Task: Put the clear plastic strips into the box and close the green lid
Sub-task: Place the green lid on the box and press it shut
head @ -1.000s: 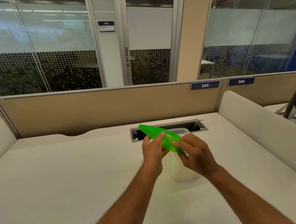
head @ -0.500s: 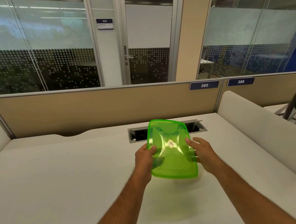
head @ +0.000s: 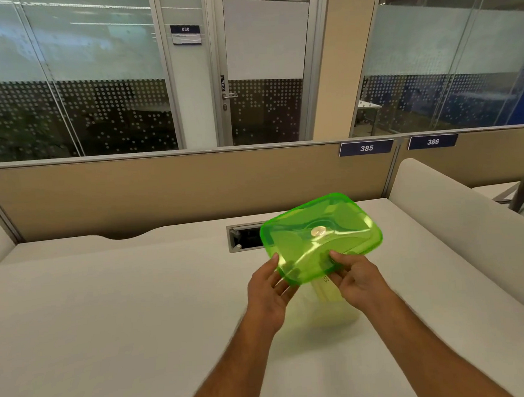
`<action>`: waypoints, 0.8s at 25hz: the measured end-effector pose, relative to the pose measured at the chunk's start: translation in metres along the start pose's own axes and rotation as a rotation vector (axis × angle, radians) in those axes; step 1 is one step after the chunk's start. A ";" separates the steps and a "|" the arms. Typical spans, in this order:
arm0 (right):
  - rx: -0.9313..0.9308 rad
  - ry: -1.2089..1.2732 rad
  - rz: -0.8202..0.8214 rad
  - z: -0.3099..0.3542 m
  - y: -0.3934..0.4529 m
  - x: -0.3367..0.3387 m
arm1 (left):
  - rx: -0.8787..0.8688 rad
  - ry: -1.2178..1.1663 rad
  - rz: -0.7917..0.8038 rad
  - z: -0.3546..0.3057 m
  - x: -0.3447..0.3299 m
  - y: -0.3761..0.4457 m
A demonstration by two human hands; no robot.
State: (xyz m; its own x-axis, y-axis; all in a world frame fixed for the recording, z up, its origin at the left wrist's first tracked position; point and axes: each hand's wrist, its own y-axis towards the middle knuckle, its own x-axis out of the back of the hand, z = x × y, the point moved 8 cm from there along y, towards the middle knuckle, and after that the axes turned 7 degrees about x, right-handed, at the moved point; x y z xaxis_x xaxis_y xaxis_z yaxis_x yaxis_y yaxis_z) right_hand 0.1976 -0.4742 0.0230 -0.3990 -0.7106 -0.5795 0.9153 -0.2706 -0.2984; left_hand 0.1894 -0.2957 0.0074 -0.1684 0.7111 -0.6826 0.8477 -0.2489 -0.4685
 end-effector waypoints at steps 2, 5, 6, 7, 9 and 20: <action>-0.001 0.044 0.017 -0.006 -0.002 -0.010 | 0.000 0.024 0.022 0.016 -0.011 -0.002; -0.006 0.073 0.062 -0.018 -0.005 -0.020 | -0.058 0.069 -0.010 0.028 -0.021 -0.004; -0.005 0.076 0.074 -0.019 -0.006 -0.021 | -0.086 0.064 -0.046 0.028 -0.020 -0.003; -0.004 0.068 0.090 -0.018 -0.007 -0.022 | -0.112 0.050 -0.069 0.027 -0.019 -0.002; -0.002 0.029 0.115 -0.017 -0.009 -0.022 | -0.157 0.005 -0.076 0.023 -0.018 -0.001; -0.048 0.059 0.171 0.030 0.009 0.016 | -0.306 0.210 -0.200 -0.033 0.002 0.020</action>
State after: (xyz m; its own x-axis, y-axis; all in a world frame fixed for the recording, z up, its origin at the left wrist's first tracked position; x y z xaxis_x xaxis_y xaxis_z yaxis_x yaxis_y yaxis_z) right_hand 0.2009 -0.5076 0.0335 -0.2416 -0.7037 -0.6682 0.9669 -0.1167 -0.2267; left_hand 0.2223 -0.2772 0.0152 -0.2650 0.8522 -0.4510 0.9246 0.0918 -0.3698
